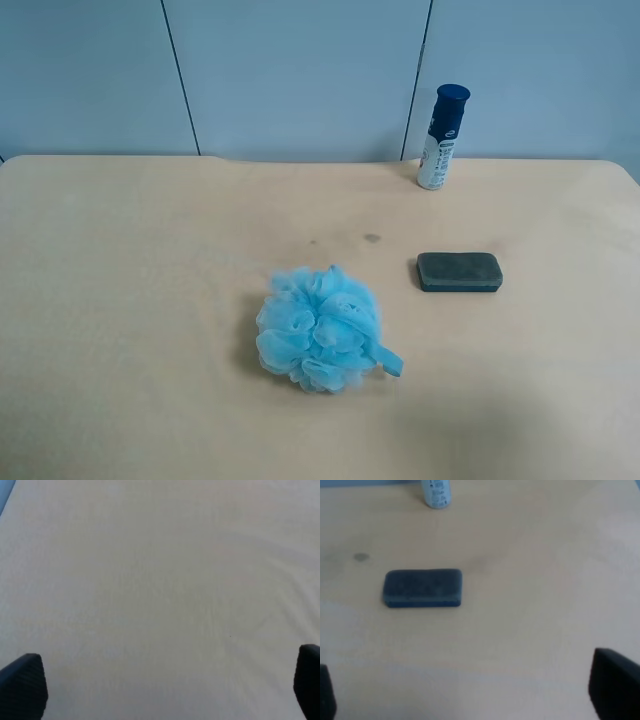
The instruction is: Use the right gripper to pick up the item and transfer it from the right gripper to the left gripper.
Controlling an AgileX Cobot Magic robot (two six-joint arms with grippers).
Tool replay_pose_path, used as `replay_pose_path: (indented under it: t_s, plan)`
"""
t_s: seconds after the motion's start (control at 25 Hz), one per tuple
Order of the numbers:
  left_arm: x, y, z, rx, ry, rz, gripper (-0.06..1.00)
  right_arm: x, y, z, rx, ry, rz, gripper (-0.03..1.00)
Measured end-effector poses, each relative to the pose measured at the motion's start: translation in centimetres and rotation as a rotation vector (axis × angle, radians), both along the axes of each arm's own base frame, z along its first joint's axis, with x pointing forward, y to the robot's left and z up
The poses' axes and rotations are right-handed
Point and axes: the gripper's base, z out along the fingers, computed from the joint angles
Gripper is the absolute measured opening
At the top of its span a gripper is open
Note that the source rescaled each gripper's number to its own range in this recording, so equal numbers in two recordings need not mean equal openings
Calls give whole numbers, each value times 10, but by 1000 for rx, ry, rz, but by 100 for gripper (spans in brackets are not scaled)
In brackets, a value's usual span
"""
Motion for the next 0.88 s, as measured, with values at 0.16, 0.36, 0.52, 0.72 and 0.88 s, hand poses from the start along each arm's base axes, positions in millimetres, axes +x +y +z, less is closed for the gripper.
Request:
replay_pose_path:
  t_s: [0.16, 0.36, 0.52, 0.72, 0.88]
  plan:
    - [0, 0, 0, 0, 0, 0, 100, 0, 0, 0, 0, 0, 0, 100]
    - [0, 0, 0, 0, 0, 0, 100, 0, 0, 0, 0, 0, 0, 100]
    - [0, 0, 0, 0, 0, 0, 100, 0, 0, 0, 0, 0, 0, 100]
    - [0, 0, 0, 0, 0, 0, 100, 0, 0, 0, 2, -2, 1, 100]
    - [0, 0, 0, 0, 0, 0, 100, 0, 0, 0, 4, 0, 2, 100]
